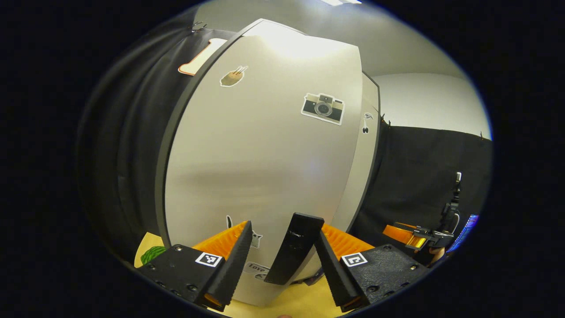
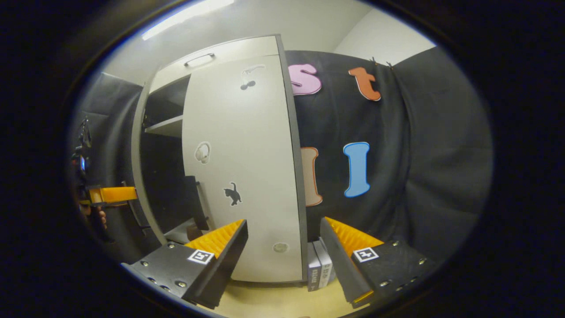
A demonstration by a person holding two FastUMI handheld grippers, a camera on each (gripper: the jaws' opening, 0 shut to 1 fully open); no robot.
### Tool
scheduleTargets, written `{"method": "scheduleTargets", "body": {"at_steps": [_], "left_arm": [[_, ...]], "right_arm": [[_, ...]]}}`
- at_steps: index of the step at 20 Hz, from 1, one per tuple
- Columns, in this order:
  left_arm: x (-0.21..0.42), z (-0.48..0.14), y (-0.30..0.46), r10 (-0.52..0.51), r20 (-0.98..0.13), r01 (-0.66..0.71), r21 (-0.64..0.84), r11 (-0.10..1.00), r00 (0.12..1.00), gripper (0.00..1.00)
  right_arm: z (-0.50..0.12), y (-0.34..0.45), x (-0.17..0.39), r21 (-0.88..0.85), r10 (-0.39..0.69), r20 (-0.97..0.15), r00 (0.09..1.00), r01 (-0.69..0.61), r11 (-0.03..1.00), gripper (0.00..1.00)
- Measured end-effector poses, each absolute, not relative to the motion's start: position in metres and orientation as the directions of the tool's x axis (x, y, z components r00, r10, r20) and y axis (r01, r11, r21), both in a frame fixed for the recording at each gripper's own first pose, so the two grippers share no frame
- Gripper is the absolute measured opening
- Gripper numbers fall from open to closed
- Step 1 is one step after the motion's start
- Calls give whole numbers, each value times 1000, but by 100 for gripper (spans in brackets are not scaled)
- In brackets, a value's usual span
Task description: Grab one shoe with the right hand and put it into the shoe cabinet, grab the other shoe with the left hand and put it into the shoe cabinet; then close the right door with the right hand and the left door with the left hand.
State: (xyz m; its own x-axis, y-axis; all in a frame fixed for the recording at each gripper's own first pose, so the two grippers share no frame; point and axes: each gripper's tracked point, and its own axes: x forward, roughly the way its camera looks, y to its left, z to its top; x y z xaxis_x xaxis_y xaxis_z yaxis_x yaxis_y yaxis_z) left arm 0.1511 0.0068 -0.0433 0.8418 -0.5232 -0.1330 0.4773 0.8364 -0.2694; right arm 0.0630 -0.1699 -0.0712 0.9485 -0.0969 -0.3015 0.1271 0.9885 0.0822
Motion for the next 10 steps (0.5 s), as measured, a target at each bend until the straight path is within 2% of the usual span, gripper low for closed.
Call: {"method": "scheduleTargets", "body": {"at_steps": [8,10], "left_arm": [[158,-46,-3,-529,-131,480,-284,830,838,83],[158,-49,0,-519,-137,478,-249,843,844,84]], "right_arm": [[-70,-190,58,28,-119,-300,946,133,991,99],[-70,-198,53,19,-131,-303,944,143,990,99]]}}
